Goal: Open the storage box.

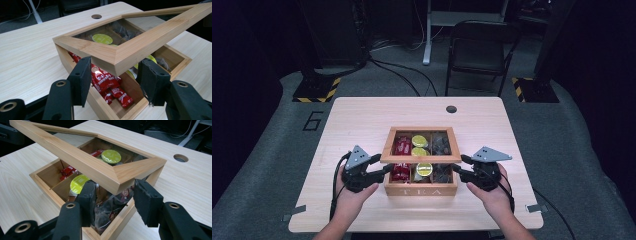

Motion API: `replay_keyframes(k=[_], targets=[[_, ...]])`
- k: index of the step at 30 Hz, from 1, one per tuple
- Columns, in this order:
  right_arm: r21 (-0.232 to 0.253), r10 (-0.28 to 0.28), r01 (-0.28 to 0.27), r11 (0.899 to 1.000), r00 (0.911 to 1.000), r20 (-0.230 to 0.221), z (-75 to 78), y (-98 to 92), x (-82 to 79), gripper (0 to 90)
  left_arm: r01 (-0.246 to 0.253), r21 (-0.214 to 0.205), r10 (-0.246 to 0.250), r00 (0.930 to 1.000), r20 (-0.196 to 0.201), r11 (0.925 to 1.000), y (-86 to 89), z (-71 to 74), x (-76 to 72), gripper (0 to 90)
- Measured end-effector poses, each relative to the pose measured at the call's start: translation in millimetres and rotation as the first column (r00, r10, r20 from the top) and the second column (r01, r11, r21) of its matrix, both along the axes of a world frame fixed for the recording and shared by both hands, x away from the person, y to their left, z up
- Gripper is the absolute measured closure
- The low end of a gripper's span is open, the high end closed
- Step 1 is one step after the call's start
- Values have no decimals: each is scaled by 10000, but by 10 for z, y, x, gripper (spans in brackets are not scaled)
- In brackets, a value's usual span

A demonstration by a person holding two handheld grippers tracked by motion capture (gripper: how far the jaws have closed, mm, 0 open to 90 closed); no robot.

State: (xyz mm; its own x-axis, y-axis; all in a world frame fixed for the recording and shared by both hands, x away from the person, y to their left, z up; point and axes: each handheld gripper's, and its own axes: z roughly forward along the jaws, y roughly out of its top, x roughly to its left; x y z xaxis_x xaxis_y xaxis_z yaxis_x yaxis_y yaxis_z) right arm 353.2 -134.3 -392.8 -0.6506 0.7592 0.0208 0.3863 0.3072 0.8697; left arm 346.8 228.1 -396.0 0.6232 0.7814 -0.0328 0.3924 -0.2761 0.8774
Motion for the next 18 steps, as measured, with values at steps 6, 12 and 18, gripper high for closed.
replay_keyframes(k=[6, 12, 18], targets=[[9, -134, 134, 9999, 9995, 297, 94, 17, 36, 531, -27, 66, 25, 9997, 252, 10000, -9, 110, 47, 458], [-74, -139, 144, 9999, 9974, 711, 206, 33, 107, 526, -147, -42, 148, 9987, 483, 9999, -14, 223, 118, 467], [-67, -167, 171, 9998, 9978, 641, 259, 56, 226, 500, -117, -175, 123, 9991, 394, 9998, -4, 290, 177, 467]])
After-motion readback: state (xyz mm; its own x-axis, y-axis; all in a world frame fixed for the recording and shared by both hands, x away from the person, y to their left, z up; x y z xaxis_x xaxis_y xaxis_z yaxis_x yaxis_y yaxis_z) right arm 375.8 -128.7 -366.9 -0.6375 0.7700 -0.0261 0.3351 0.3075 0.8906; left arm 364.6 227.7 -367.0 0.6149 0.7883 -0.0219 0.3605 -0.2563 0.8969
